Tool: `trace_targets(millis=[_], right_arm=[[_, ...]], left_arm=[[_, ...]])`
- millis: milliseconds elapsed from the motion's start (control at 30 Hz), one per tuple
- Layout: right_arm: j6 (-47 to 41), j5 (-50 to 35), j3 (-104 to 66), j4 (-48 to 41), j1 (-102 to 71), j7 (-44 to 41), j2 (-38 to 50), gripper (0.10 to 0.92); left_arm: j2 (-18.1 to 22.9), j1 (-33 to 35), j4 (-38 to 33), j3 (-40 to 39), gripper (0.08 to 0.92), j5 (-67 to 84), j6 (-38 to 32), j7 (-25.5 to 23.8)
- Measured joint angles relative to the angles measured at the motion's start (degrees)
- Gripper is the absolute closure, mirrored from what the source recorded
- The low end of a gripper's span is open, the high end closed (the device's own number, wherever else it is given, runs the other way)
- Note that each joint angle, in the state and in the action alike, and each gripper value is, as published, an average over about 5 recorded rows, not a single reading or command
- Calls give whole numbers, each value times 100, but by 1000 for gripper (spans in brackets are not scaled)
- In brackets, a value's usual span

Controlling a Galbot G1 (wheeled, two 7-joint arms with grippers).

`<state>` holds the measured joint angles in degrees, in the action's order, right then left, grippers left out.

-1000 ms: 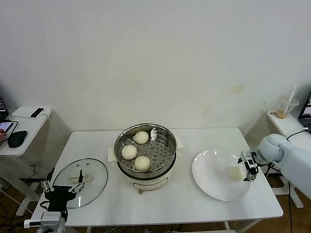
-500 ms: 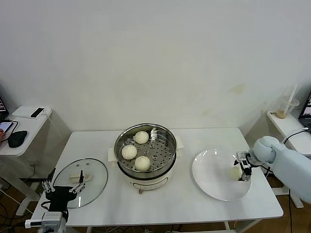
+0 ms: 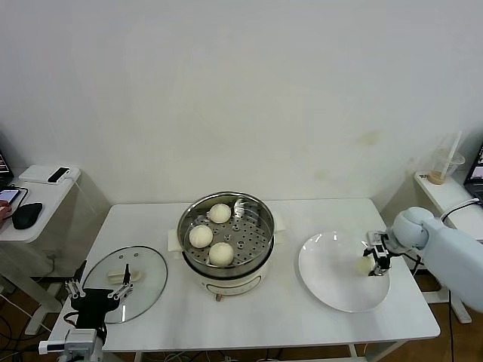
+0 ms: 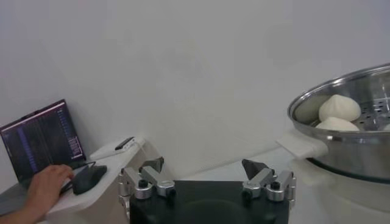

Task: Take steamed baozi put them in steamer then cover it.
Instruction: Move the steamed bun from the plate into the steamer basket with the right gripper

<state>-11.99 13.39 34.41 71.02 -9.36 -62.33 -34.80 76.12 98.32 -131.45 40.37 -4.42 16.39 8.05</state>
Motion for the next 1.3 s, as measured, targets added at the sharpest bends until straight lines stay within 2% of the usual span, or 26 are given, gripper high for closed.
trace_targets(millis=[333,600,900,1300], right_arm=[[-329,-793,901,727,1324,-37,201,413],[-663,-1673,1927,1205,2808,82,-46,406],[-1070,-2625,2760,1229,3852,349,-943,402],[-1622,-3491,3194,715,3999,806,-2432,397]], left_arm=[[-12,-26,-19,-30,177,11,-4,5],[-34,-86,-13,-41,177,19,-5,8],[-32,-169,95,-10,177,8,-9,17],[7,-167,196,136,177,22,-46,24]])
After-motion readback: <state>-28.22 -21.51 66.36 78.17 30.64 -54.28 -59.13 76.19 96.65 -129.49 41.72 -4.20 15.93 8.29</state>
